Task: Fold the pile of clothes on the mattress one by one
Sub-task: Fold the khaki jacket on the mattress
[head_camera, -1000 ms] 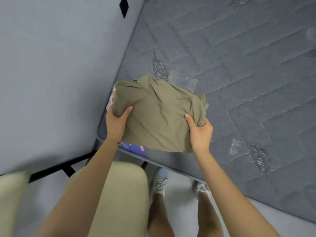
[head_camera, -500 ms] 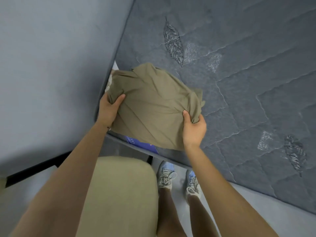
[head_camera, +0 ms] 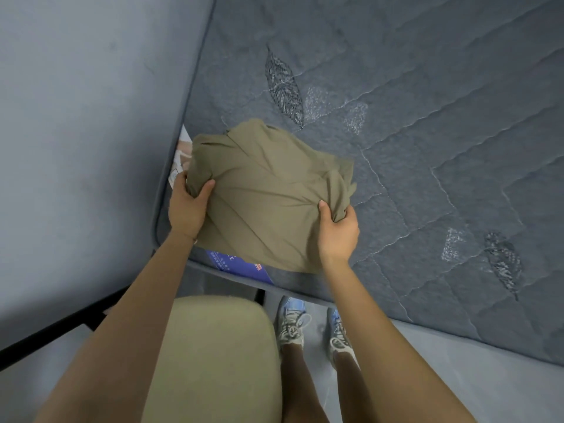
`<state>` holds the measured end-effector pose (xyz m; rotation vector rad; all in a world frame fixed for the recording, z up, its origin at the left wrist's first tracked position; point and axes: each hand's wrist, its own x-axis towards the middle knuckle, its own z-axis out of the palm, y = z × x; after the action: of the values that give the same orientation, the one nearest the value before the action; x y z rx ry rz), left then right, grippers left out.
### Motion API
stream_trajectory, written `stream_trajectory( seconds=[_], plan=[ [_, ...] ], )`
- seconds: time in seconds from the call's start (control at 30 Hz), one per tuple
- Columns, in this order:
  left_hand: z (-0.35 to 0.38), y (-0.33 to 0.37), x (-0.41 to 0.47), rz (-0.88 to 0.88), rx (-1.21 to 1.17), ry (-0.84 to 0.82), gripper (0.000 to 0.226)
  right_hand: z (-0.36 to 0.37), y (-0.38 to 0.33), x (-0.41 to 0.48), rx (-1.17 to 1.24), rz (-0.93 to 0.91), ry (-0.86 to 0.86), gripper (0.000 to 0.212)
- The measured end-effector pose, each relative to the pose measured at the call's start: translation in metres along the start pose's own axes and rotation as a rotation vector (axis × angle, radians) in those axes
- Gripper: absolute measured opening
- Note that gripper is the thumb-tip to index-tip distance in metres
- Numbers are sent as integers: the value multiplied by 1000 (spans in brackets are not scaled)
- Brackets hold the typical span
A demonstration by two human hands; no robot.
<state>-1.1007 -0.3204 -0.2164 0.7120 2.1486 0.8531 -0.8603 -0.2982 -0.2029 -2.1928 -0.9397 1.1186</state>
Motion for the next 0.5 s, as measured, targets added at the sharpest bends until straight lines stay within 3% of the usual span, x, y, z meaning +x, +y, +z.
stream_trajectory(
  seconds=[0.1,0.2,0.37,0.5],
  plan=[
    [-2,10,-11,114,313,65,85,-12,-15,4,-189,7,-118,49],
    [-7,42,-28,309,576,-38,92,-41,-40,0,-357,-118,-176,74],
    [-9,122,-74,530,768,-126,83,-115,-98,-17,-702,-273,-288,70],
    [1,197,-127,628,834,-172,81,-194,-142,-39,-788,-374,-255,72]
  ],
)
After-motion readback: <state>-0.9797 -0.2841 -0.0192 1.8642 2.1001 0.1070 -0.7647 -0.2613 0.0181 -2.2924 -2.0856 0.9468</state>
